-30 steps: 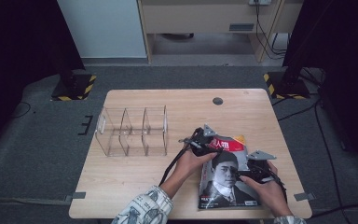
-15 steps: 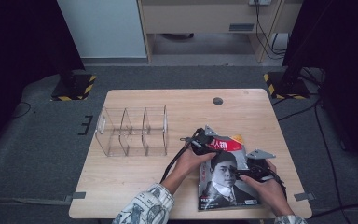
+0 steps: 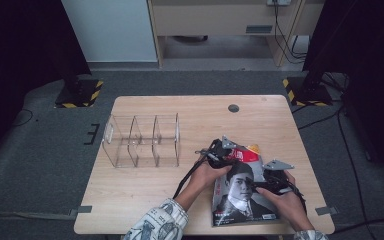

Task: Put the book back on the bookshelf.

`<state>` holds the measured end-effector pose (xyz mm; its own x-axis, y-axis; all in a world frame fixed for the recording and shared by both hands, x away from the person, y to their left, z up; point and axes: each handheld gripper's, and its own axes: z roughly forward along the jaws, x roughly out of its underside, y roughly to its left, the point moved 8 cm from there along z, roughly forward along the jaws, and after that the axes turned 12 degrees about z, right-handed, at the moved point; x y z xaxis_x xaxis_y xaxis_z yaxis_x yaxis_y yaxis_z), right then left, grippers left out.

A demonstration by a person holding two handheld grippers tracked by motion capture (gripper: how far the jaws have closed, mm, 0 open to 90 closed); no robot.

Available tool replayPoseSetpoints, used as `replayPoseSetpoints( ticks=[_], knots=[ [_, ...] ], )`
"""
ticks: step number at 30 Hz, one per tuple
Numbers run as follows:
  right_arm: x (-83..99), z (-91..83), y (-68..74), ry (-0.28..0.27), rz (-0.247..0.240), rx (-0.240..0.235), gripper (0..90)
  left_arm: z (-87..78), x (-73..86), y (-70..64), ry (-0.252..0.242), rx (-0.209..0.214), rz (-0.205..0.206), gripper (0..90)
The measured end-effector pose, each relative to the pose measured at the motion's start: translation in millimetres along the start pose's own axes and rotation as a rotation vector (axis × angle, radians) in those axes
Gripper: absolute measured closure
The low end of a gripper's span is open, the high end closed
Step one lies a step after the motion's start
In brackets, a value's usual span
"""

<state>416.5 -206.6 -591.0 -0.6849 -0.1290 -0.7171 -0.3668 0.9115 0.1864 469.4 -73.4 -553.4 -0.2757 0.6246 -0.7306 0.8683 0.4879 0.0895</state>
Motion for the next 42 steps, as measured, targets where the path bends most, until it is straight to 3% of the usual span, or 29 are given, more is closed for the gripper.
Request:
replayPoseSetpoints(
  ticks=[8,18,24,29,31,36,37,42],
  knots=[
    [1.0,0.0,1.3,0.004,0.011,-0.004,13.6,-4.2,-0.4,-0.6,-0.012,-0.005,-0.018,70.4],
    [0.5,1.0,2.6,0.008,0.003,-0.015,13.2,-10.7,0.6,-1.7,-0.009,0.067,-0.03,71.4],
    [0.8,0.9,3.3,0.009,0.002,-0.016,13.2,-13.6,-0.1,-2.1,-0.001,0.055,-0.039,79.1],
    [0.2,1.5,2.5,0.008,0.002,-0.014,11.9,-15.7,-4.0,-2.9,-0.029,0.065,-0.055,80.6],
    [0.3,1.2,2.5,0.009,0.016,-0.015,11.4,-17.1,-6.0,-3.4,-0.051,0.075,-0.041,80.8],
    [-3.4,-5.6,-5.4,-0.017,0.051,-0.029,12.1,-21.3,-5.6,-1.3,-0.074,0.084,-0.078,83.3],
    [-8.5,-12.6,-11.2,-0.052,0.08,-0.027,12.1,-23.6,-6.6,-1.5,-0.08,0.084,-0.086,83.8],
    [-14.5,-24.2,-29.7,-0.109,0.112,0.034,12.8,-32.2,-12.2,-2.0,-0.092,0.074,-0.073,85.8]
  ],
)
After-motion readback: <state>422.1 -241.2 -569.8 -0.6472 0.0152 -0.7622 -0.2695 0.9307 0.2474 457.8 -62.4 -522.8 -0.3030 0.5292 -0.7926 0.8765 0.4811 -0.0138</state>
